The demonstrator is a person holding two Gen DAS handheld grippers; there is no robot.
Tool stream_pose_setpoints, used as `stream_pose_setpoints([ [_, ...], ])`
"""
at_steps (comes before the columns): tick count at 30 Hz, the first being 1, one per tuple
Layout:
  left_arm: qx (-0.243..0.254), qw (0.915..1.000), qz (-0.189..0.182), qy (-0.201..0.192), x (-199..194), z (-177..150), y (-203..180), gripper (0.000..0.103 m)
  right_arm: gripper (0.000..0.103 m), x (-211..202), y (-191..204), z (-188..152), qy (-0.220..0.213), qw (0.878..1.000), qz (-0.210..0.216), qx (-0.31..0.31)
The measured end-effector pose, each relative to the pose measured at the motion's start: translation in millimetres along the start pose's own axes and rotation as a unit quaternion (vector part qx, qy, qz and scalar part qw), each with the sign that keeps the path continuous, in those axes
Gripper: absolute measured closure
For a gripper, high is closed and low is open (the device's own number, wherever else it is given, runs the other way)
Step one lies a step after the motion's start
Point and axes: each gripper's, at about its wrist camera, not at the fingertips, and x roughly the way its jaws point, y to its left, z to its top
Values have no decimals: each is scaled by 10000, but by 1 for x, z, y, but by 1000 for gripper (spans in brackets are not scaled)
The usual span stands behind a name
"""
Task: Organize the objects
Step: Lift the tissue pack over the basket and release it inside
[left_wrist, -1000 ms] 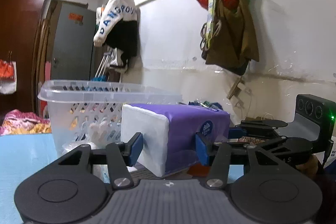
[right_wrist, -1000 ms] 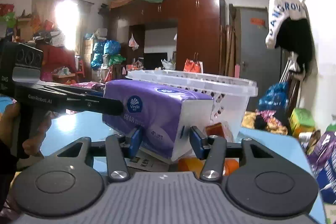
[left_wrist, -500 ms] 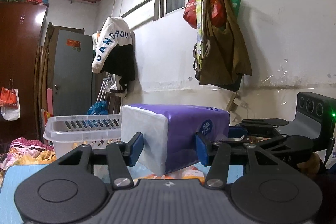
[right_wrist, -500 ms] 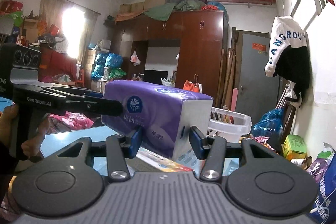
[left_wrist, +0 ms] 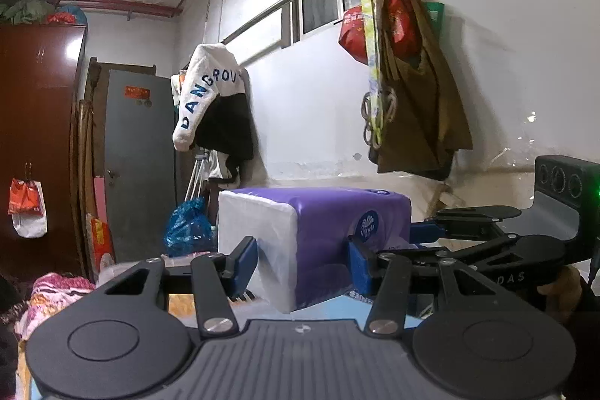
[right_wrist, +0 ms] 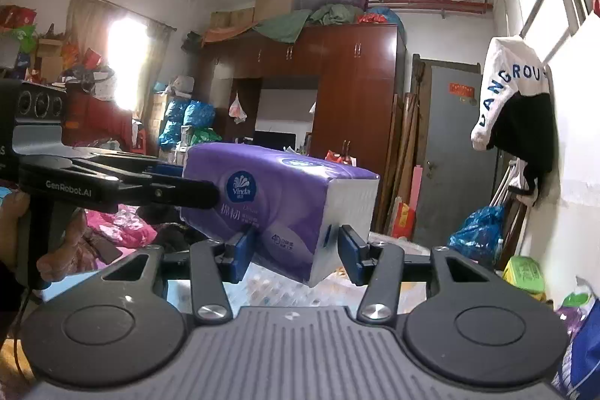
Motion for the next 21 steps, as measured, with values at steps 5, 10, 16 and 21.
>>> stream_pose_setpoints([
  [5,-24,9999,80,113,21,10,12,49,51,15,-8,1,103,9999,-36,-76],
  [10,-169,9989,221,374,52,9,33,49,51,47,-21,-2,380,9993,-61,38],
  [16,-328,9941,436,941,96,0,58,49,51,85,-38,-12,902,9955,-67,263],
  [21,-405,9908,533,1176,108,-8,67,49,51,93,-43,-18,1184,9921,-37,416],
])
